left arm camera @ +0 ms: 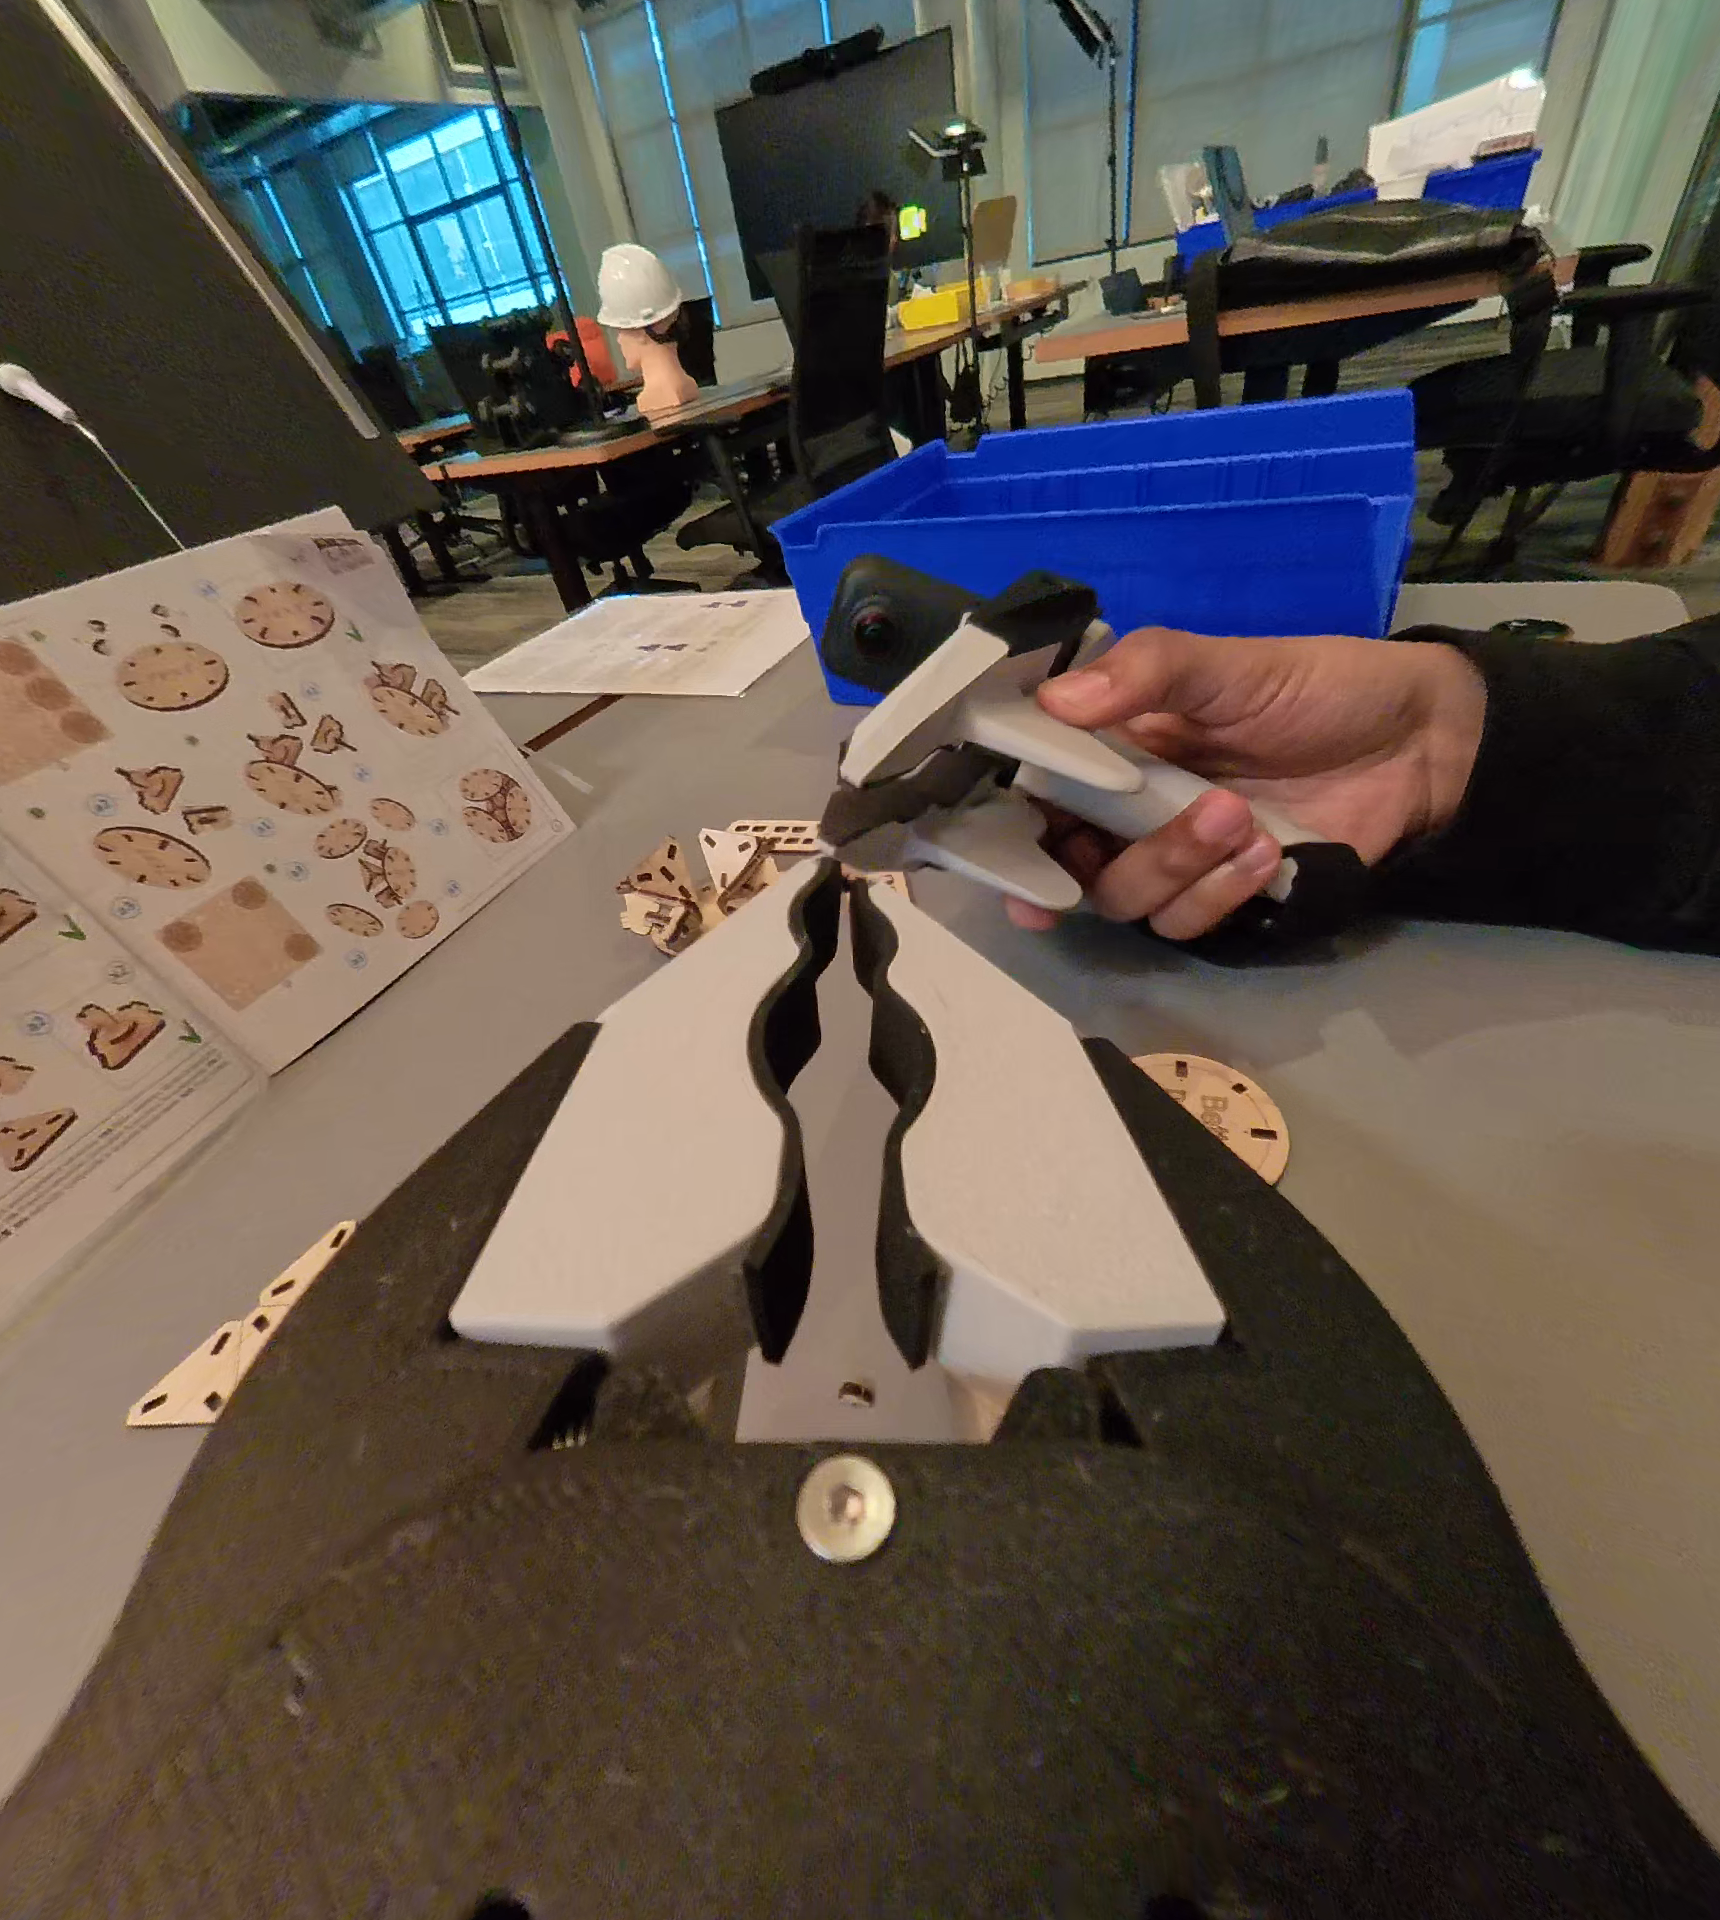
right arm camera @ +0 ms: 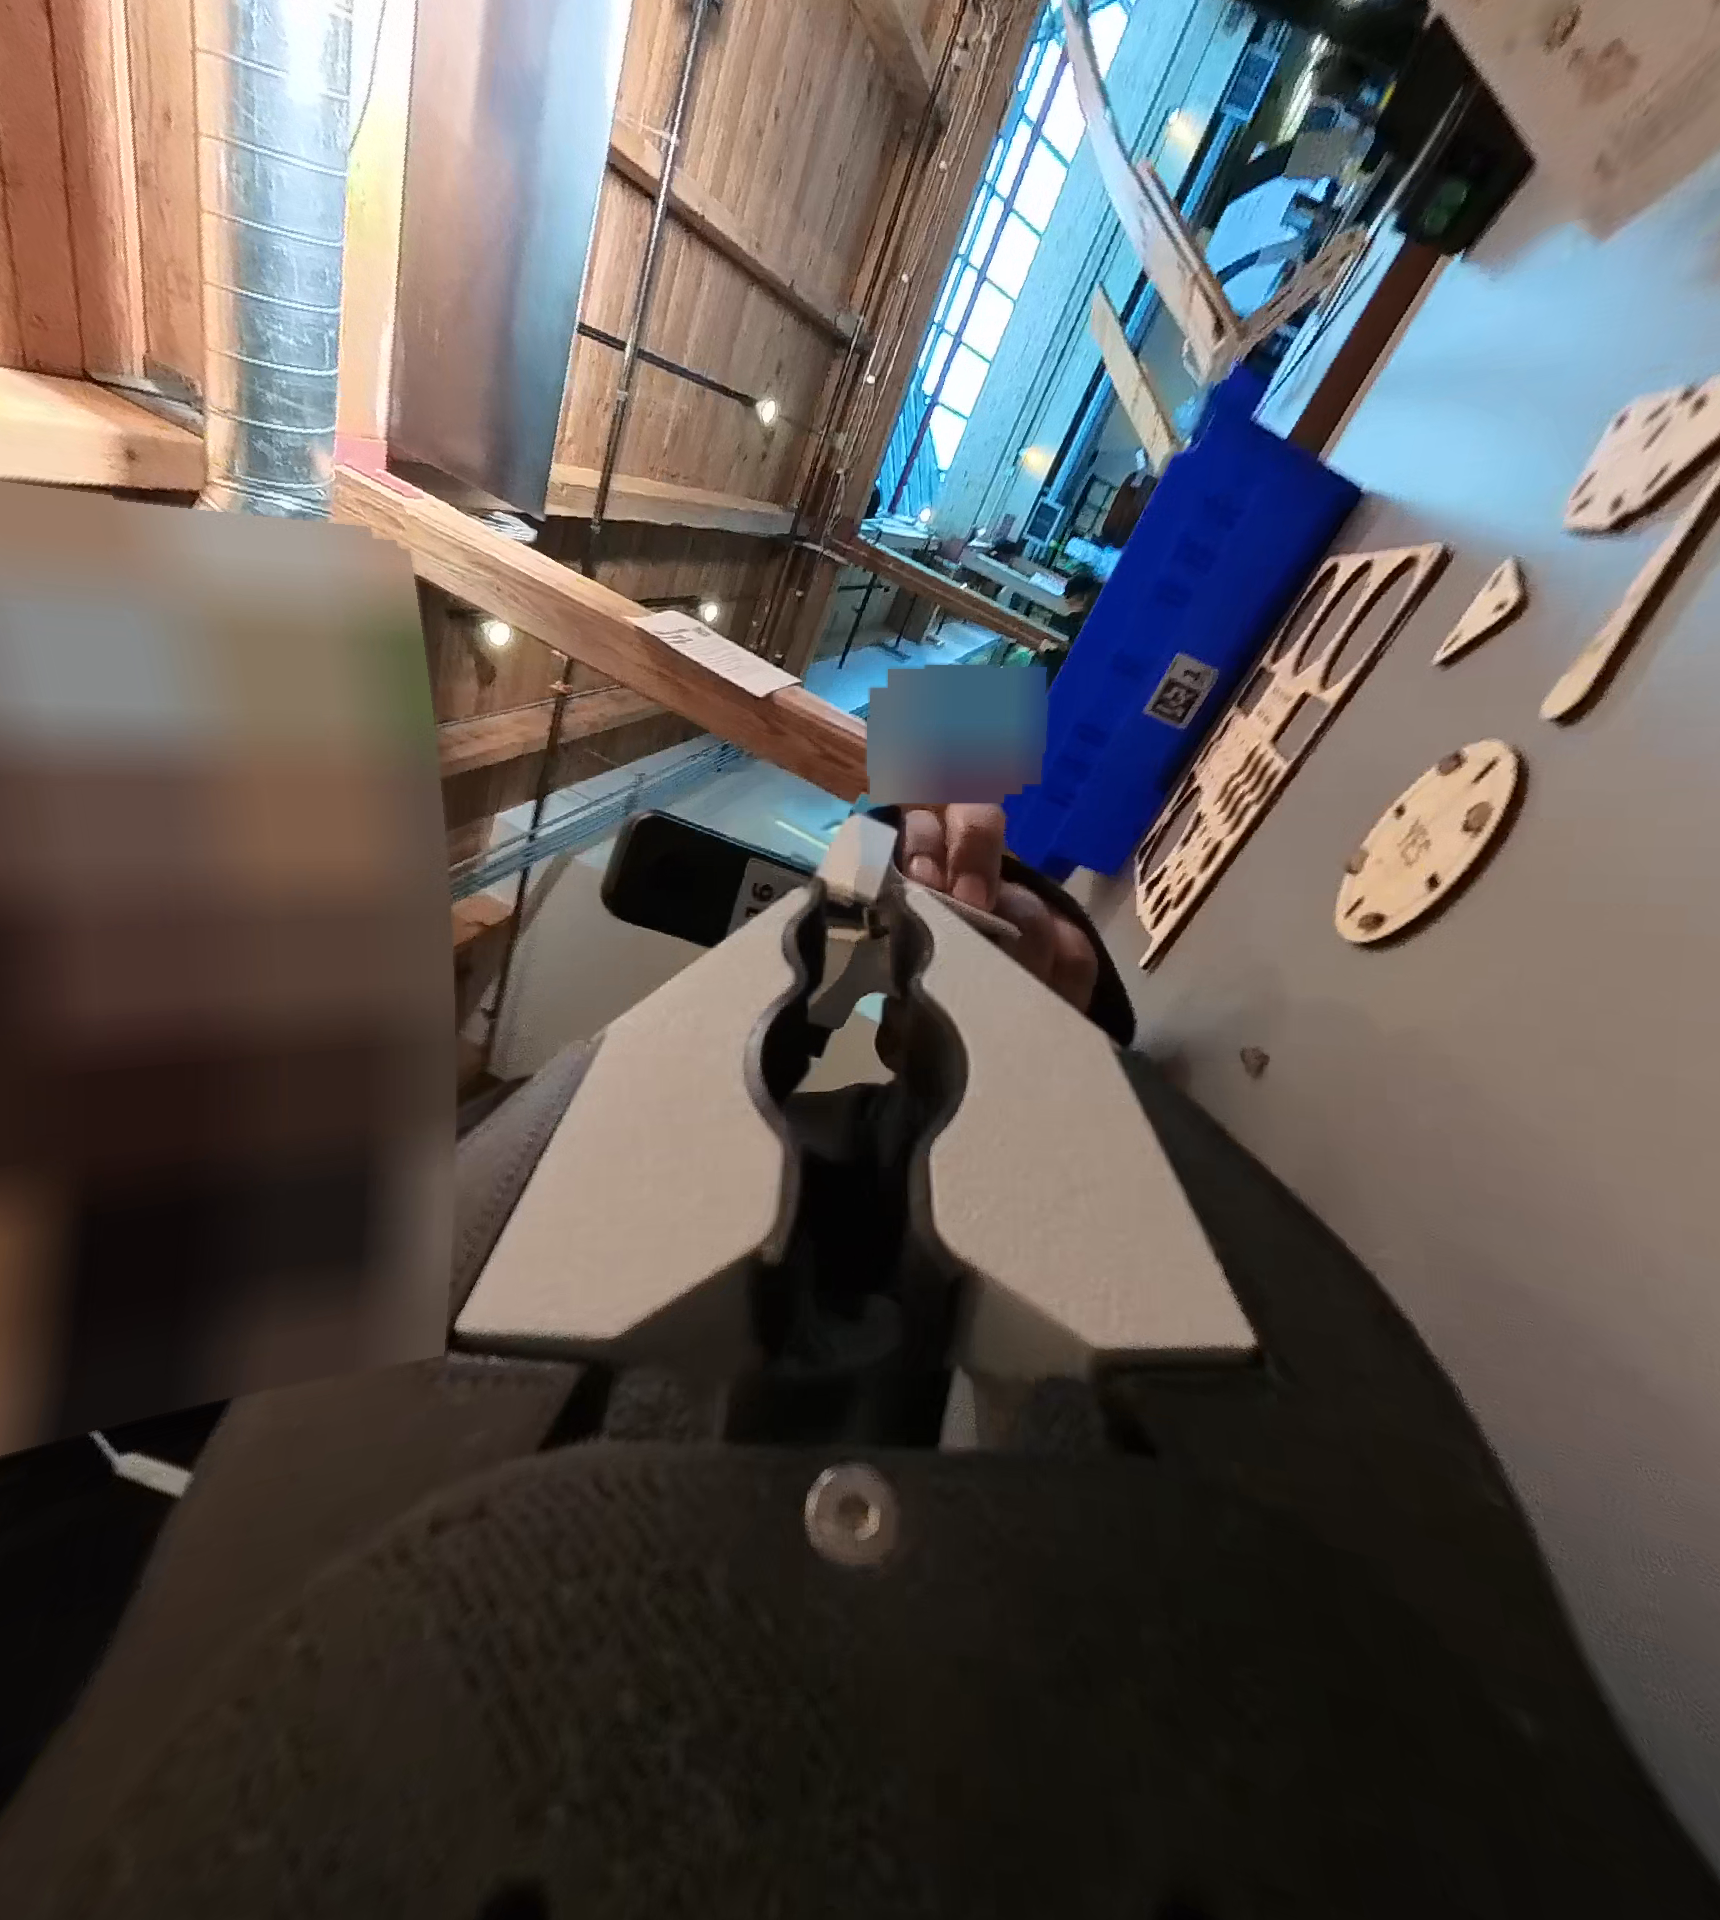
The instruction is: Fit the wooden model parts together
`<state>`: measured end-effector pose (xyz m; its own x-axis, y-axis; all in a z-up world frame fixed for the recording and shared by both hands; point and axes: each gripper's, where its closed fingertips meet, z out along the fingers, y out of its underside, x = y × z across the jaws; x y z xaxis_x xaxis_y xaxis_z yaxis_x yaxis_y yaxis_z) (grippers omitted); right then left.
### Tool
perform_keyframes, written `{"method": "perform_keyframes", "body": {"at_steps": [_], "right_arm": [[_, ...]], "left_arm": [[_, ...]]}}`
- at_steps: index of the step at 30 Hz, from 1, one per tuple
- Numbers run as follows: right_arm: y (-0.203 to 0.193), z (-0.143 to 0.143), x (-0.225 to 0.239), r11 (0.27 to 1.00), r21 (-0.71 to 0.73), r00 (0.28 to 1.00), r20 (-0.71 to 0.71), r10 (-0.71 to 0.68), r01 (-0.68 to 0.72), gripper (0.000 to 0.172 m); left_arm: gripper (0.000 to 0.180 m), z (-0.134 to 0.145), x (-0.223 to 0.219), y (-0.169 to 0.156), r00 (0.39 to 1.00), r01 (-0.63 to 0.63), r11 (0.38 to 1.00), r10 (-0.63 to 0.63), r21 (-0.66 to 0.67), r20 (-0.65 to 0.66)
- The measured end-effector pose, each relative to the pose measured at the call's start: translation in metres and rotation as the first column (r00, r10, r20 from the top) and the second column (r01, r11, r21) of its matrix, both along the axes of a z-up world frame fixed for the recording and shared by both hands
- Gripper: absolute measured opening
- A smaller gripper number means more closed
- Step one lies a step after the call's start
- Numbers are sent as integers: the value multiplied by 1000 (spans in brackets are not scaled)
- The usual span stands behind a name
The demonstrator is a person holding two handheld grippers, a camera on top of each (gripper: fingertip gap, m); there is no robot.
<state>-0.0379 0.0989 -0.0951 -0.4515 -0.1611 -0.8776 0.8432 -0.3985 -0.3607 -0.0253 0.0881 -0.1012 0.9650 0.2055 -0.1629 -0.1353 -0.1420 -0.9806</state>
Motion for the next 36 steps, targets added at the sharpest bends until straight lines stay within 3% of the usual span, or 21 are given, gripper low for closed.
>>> {"method": "perform_keyframes", "body": {"at_steps": [10,17,36], "right_arm": [[-13,-4,13,978,211,986,-160,43,-8,14],[-14,4,18,982,186,978,-201,59,-21,2],[-18,-1,20,983,174,983,-161,83,-54,0]], "left_arm": [[0,-1,4,2,999,36,999,-37,18,25],[0,6,14,2,992,102,993,-106,61,66],[0,2,13,3,989,108,992,-114,56,100]]}}
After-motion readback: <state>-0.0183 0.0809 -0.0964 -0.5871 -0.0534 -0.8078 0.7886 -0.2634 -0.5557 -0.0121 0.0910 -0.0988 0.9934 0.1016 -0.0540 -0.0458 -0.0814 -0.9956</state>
